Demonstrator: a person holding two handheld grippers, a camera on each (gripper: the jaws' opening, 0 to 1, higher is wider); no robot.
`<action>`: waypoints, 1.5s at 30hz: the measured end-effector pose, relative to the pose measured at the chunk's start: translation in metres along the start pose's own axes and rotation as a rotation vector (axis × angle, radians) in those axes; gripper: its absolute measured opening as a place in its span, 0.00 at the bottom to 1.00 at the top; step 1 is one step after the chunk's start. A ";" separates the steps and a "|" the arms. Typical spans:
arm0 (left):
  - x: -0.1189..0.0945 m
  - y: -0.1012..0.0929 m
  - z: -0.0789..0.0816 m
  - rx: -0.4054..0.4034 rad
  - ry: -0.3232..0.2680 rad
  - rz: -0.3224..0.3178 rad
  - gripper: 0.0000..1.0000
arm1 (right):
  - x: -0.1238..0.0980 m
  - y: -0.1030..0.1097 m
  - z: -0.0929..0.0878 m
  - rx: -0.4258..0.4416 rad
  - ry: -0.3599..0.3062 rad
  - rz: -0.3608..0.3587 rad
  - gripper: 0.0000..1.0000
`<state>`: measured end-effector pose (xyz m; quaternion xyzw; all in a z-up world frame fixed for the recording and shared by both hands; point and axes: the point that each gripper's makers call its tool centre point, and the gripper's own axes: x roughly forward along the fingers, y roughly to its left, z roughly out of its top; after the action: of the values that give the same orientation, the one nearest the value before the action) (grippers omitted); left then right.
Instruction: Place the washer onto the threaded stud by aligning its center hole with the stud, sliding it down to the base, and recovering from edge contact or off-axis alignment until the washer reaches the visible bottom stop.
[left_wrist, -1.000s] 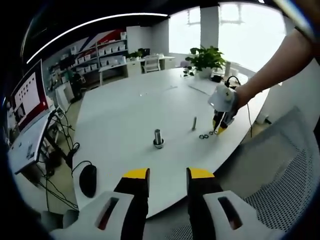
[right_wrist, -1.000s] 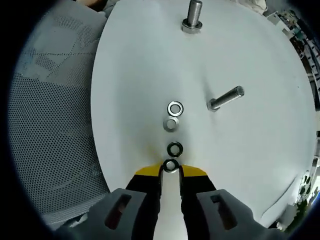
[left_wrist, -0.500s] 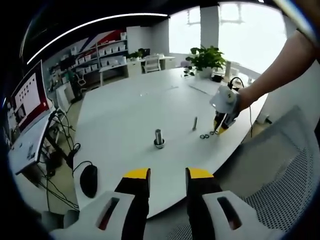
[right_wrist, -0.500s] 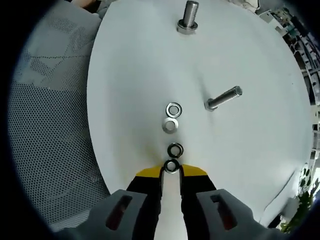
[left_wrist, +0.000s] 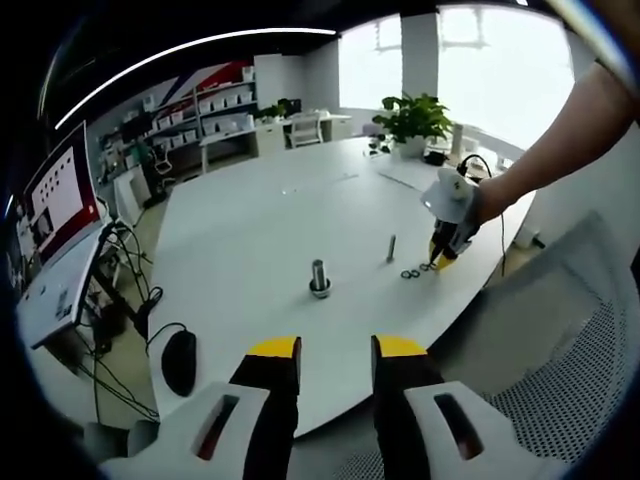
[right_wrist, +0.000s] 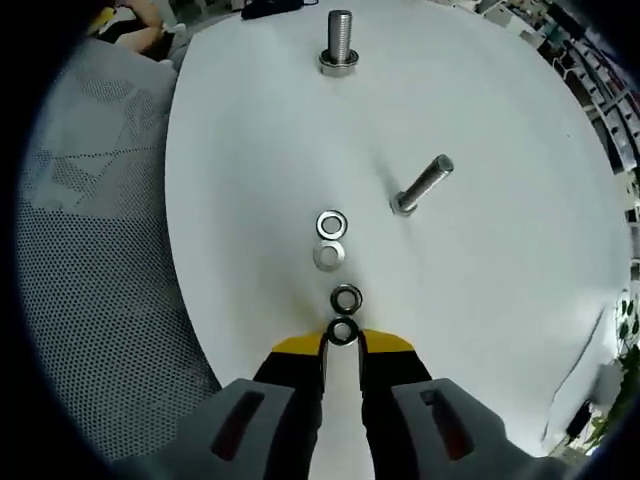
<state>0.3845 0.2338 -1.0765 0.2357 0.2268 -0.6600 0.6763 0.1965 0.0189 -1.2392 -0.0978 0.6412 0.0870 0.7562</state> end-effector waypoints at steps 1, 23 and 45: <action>0.000 0.000 0.000 0.000 0.000 0.000 0.26 | 0.001 -0.001 0.001 -0.033 -0.002 -0.010 0.15; 0.001 0.002 -0.001 0.003 0.003 -0.004 0.26 | 0.004 0.016 0.016 -0.071 -0.015 0.029 0.28; 0.002 0.002 -0.002 0.010 0.010 0.001 0.25 | 0.011 0.023 0.041 -0.092 -0.012 0.044 0.23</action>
<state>0.3867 0.2340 -1.0790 0.2424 0.2269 -0.6596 0.6743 0.2310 0.0517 -1.2442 -0.1178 0.6338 0.1337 0.7527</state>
